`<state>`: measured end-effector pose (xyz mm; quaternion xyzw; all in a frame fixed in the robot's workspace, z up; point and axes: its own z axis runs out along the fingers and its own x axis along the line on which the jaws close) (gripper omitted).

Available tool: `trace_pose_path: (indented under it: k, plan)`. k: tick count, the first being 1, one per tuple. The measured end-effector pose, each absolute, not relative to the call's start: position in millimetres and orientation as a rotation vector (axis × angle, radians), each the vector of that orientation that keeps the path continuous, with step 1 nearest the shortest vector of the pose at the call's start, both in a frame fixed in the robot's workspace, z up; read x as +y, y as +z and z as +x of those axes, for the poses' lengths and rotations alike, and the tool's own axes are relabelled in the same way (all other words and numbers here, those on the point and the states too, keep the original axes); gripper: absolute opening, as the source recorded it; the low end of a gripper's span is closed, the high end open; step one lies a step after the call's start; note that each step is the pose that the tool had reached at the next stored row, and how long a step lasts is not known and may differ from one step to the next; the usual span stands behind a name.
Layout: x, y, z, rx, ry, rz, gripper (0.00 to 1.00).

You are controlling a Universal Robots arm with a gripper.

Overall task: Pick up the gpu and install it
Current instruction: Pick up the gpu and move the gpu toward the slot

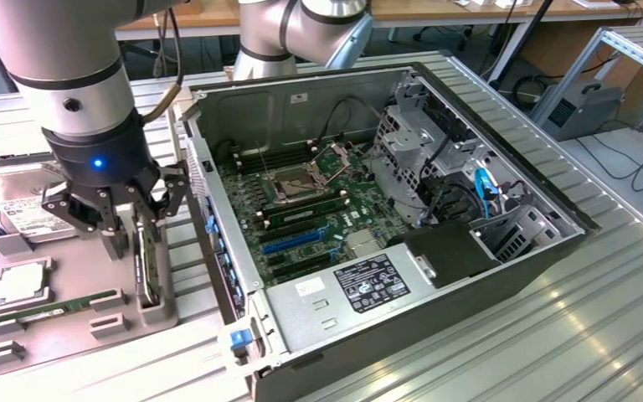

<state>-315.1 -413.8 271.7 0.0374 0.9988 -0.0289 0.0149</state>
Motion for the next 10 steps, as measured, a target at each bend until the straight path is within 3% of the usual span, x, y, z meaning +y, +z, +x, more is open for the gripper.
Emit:
trace_pose_path:
  k: [10]
  plan:
    - [-406.9, 258.8, -316.4, 3.108, -0.09, 0.121, 0.42]
